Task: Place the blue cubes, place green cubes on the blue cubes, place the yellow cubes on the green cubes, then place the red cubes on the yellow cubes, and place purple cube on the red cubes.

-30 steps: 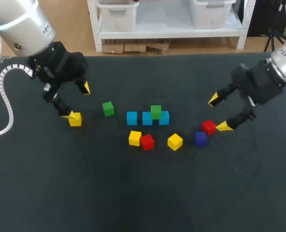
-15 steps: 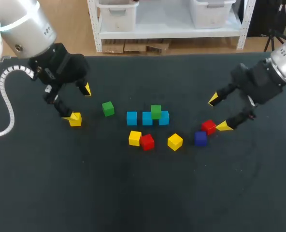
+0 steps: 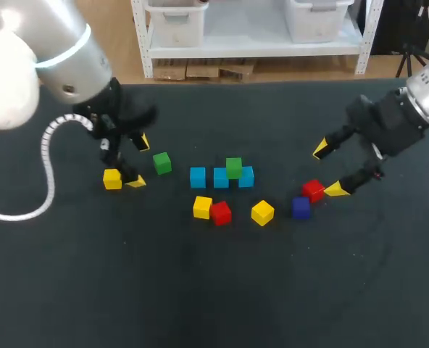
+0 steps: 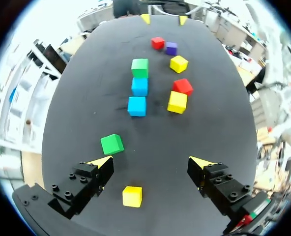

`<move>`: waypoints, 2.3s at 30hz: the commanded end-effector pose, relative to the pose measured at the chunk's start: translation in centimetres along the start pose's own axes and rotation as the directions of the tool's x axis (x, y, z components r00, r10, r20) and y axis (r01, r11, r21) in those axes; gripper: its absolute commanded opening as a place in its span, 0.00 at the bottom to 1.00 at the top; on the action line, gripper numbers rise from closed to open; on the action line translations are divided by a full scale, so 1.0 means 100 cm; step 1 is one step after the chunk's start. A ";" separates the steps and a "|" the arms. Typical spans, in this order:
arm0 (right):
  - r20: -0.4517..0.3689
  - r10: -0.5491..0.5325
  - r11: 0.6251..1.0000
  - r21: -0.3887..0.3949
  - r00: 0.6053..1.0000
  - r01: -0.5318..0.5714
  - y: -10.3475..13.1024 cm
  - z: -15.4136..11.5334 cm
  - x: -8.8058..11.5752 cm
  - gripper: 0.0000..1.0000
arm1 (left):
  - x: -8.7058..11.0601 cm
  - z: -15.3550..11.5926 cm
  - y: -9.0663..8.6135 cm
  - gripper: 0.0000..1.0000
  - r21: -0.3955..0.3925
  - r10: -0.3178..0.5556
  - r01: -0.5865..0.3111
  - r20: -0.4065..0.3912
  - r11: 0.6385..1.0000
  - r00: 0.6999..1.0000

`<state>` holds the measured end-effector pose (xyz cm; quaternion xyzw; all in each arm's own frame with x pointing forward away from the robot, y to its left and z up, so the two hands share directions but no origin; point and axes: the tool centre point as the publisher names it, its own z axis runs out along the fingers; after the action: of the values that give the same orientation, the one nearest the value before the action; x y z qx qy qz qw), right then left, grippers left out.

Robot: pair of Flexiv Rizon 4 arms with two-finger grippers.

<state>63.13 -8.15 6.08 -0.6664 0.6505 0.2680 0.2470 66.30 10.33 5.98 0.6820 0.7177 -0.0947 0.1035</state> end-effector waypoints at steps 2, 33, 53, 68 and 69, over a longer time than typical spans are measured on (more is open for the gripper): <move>0.002 -0.001 1.000 -0.001 1.000 0.001 -0.001 0.001 0.000 1.00 | -0.006 0.017 0.010 1.00 -0.019 -0.089 0.089 0.012 0.996 0.996; 0.002 -0.001 1.000 -0.001 1.000 0.001 -0.001 0.001 0.000 1.00 | -0.003 0.058 0.064 1.00 -0.088 -0.218 0.215 -0.026 0.973 0.976; 0.002 -0.001 1.000 -0.001 1.000 0.001 -0.001 0.001 0.000 1.00 | 0.000 0.063 0.069 0.22 -0.099 -0.239 0.235 -0.038 0.967 0.970; 0.002 -0.001 1.000 -0.001 1.000 0.001 -0.001 0.001 0.000 1.00 | -0.022 0.026 0.041 0.00 -0.130 -0.163 0.163 0.011 0.978 0.987; 0.002 -0.001 1.000 -0.001 1.000 0.001 -0.001 0.001 0.000 1.00 | -0.024 0.024 0.038 0.00 -0.129 -0.158 0.158 0.012 0.979 0.987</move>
<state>63.12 -8.15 6.08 -0.6663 0.6504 0.2681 0.2472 72.10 6.90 3.28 0.6139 0.7766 -0.0592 0.1287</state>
